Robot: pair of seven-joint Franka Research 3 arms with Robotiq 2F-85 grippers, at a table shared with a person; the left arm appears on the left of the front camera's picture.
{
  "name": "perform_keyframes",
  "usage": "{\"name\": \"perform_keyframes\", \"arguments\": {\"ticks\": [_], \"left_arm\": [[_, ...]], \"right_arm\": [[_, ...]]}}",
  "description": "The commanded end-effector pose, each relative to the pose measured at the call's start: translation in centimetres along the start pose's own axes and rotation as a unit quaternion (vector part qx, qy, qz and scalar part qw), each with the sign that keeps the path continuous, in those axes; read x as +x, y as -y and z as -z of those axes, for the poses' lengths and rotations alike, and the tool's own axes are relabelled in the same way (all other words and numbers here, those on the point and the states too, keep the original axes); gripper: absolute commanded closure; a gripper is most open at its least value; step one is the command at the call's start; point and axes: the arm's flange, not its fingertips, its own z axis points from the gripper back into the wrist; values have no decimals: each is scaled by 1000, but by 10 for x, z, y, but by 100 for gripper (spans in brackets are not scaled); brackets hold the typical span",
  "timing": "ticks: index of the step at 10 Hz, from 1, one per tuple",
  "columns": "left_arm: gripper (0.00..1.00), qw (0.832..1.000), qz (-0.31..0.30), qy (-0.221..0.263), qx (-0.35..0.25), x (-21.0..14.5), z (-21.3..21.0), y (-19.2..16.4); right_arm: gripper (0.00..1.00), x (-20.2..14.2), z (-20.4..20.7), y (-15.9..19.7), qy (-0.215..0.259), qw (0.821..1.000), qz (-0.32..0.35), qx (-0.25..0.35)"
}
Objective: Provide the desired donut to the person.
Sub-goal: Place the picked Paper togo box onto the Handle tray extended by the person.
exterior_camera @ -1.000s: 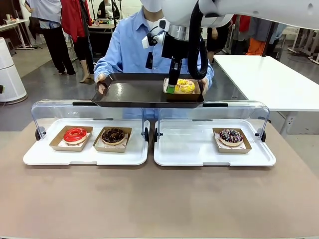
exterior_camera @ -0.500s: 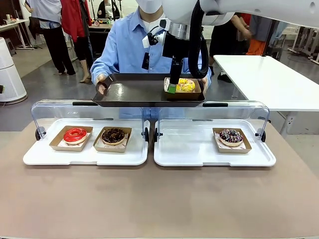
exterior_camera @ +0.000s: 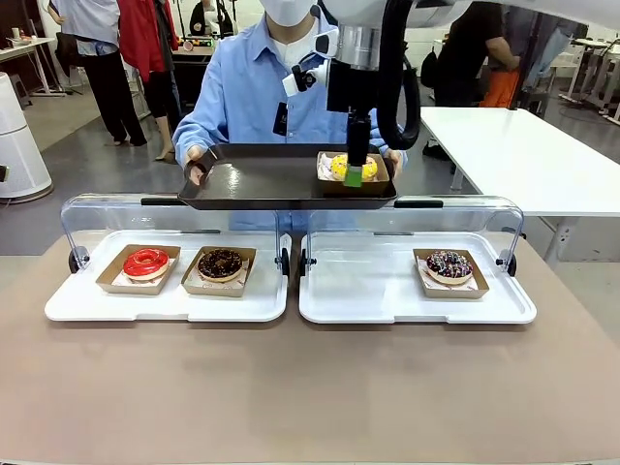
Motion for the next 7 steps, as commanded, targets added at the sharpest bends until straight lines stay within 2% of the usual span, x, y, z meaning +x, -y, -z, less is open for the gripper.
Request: {"name": "perform_keyframes", "arguments": {"ticks": [1,4,7], "left_arm": [[0,1000,3,5,0,1,-1,1],[0,1000,3,5,0,1,-1,1],[0,1000,3,5,0,1,-1,1]], "right_arm": [[0,-54,-2,-45,-21,999,13,-28],[0,-121,12,-65,11,996,62,-60],[0,-154,23,-46,33,992,107,-56]]}}
